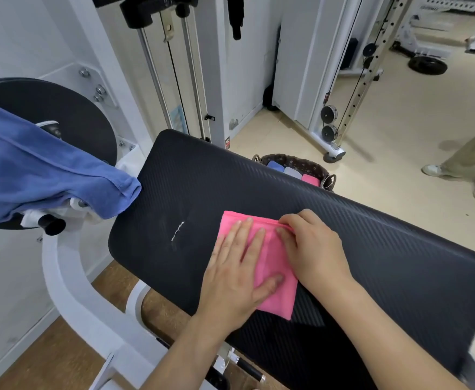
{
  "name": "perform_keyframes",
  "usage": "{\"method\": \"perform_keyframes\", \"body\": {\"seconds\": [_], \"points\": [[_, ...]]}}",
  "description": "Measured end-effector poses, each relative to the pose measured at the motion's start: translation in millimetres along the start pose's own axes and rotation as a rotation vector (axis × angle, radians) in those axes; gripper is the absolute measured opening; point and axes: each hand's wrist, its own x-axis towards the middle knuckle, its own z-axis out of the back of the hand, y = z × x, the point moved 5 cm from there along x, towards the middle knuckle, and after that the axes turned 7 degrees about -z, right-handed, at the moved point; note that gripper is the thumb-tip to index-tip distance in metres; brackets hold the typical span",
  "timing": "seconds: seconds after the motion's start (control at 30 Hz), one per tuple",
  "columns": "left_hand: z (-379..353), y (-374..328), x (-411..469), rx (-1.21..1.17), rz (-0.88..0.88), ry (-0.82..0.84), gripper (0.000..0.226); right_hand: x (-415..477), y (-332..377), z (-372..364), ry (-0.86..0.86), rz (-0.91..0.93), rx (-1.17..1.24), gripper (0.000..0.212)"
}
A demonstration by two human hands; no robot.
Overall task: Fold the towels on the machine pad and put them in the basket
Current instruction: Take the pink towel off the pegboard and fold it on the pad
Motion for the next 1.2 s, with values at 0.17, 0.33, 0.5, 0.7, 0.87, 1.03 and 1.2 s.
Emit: {"method": "perform_keyframes", "body": {"seconds": [0.17, 0.33, 0.5, 0.7, 0.87, 1.03, 1.2], "points": [[-16, 1, 4, 0.110, 0.052, 0.173, 0.093, -8, 7, 8, -0.173, 0.042, -0.004, 0.021], [-21, 1, 6, 0.149, 0.066, 0.191, 0.076, -52, 20, 7, -0.084, 0.214, 0.354, 0.026], [-17, 0, 7, 0.122, 0.041, 0.222, 0.078, -67, 6, -25, -0.003, 0.248, 0.301, 0.034], [16, -2, -5, -0.107, -0.056, 0.165, 0.073, -38, -19, -23, 0.221, -0.256, 0.954, 0.042], [10, 8, -50, -0.101, -0.169, 0.094, 0.039, -24, -24, -10, 0.402, -0.501, 1.196, 0.027], [3, 11, -46, -0.098, -0.184, 0.041, 0.030, -51, -1, -2, 0.077, 0.056, 0.440, 0.028], [7, 11, -44, -0.034, -0.269, 0.044, 0.036, -94, -1, -44, 0.051, 0.416, -0.286, 0.065]]}}
